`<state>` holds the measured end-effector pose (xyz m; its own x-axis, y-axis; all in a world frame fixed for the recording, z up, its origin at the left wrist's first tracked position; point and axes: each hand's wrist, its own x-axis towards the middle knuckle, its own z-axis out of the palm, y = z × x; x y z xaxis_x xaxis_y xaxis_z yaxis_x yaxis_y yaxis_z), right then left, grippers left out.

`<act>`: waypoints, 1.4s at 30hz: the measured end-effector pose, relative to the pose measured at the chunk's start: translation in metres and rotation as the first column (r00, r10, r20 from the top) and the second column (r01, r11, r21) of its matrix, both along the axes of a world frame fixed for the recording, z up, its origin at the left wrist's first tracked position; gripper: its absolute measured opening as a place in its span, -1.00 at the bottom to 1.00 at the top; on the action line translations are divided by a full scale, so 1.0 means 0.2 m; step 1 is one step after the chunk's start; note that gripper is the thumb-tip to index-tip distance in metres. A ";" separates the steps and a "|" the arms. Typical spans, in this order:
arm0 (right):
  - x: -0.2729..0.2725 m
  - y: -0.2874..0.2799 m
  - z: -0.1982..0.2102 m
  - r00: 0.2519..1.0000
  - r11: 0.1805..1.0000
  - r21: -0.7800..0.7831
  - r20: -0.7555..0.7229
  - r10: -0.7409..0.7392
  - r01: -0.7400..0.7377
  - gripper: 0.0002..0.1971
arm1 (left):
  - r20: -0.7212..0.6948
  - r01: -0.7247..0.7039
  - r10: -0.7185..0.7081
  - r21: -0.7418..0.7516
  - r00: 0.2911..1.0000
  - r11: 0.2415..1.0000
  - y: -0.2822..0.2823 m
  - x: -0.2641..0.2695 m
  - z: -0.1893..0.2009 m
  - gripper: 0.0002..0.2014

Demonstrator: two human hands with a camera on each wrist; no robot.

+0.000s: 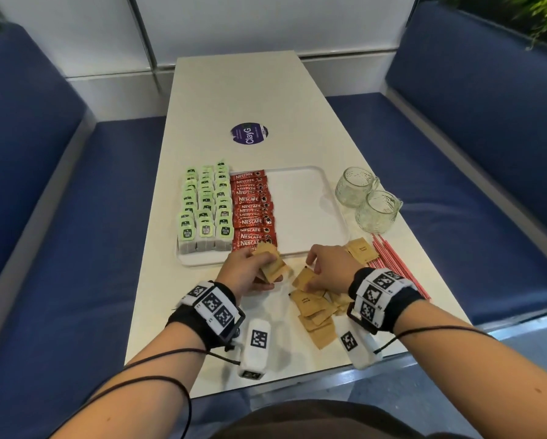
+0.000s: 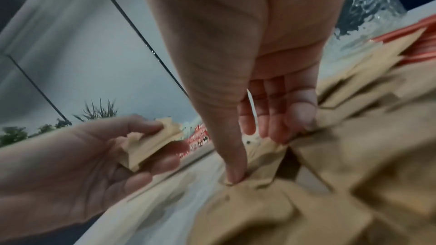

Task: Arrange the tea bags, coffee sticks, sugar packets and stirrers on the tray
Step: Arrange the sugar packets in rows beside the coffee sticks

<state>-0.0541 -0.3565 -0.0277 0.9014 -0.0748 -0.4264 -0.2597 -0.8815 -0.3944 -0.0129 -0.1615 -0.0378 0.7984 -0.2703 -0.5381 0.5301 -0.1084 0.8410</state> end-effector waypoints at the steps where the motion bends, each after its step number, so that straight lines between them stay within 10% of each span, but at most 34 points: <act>1: 0.00 0.01 -0.02 1.000 1.000 0.012 0.005 -0.008 0.008 -0.45 | -0.001 -0.013 0.013 0.003 1.000 1.000 0.01 0.00 -0.01 -0.76; 14: 0.06 0.00 0.04 0.993 0.982 0.148 0.009 -0.120 0.117 -0.71 | -0.095 -0.099 0.090 -0.100 0.991 0.990 0.05 -0.03 0.00 -0.66; 22: 0.05 0.13 0.13 0.982 0.727 0.661 -0.080 -0.174 0.183 -0.74 | -0.172 0.114 -0.149 -0.198 0.974 0.974 -0.03 -0.07 0.03 -0.48; 26: 0.03 0.15 0.11 0.983 0.776 0.608 -0.051 -0.175 0.169 -0.55 | -0.142 0.183 -0.217 -0.222 0.966 0.958 -0.03 -0.08 0.02 -0.59; 32: -0.02 0.08 0.05 0.978 0.983 0.081 -0.114 0.176 -0.167 -0.29 | -0.148 0.022 -0.026 -0.031 0.989 0.999 0.03 -0.05 -0.01 -0.91; 42: 0.03 0.11 0.02 0.985 0.992 0.057 -0.126 0.122 -0.115 -0.48 | -0.072 0.096 -0.093 0.045 0.993 0.994 0.07 -0.06 -0.07 -0.91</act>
<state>-0.0486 -0.3341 -0.0231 0.8400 0.0535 -0.5400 -0.2060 -0.8892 -0.4085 -0.0239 -0.1475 -0.0518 0.7305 -0.3150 -0.6060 0.5729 -0.2004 0.7947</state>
